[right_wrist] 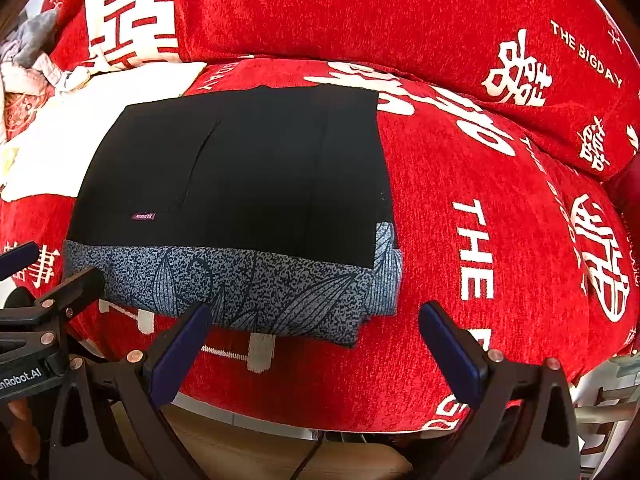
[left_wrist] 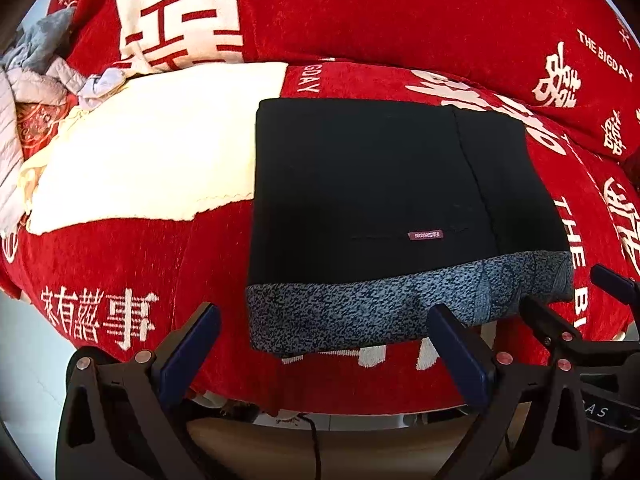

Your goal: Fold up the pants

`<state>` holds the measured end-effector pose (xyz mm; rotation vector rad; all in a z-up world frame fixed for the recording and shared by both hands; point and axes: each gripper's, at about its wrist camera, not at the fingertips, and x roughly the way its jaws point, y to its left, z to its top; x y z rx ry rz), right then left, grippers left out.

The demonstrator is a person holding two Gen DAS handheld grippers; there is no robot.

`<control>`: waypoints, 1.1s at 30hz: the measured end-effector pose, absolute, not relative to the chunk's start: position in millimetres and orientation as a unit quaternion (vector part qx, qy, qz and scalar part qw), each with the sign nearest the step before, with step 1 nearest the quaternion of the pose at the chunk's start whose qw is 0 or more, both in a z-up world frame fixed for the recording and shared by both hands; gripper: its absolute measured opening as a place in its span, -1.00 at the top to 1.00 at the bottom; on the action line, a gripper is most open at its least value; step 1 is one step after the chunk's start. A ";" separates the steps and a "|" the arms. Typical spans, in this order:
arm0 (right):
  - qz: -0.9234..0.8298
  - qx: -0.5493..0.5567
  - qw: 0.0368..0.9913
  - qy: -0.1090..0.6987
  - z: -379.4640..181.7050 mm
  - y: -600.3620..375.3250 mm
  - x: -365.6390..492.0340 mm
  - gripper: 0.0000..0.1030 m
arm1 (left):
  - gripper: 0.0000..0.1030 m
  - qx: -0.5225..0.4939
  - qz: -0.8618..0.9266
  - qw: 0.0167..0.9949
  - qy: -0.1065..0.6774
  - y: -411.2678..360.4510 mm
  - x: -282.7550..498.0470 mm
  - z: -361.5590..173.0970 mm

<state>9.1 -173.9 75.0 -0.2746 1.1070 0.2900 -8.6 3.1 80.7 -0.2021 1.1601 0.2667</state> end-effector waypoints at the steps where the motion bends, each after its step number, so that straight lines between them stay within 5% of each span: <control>1: 0.138 -0.130 0.832 0.522 75.2 -173.7 8.8 -1.00 | -1.00 -0.097 0.128 0.822 0.547 4.7 -9.2 79.7; 33: 0.135 -0.130 0.835 0.518 79.6 -170.8 6.9 -1.00 | -1.00 -0.105 0.120 0.824 0.543 5.0 -11.0 83.3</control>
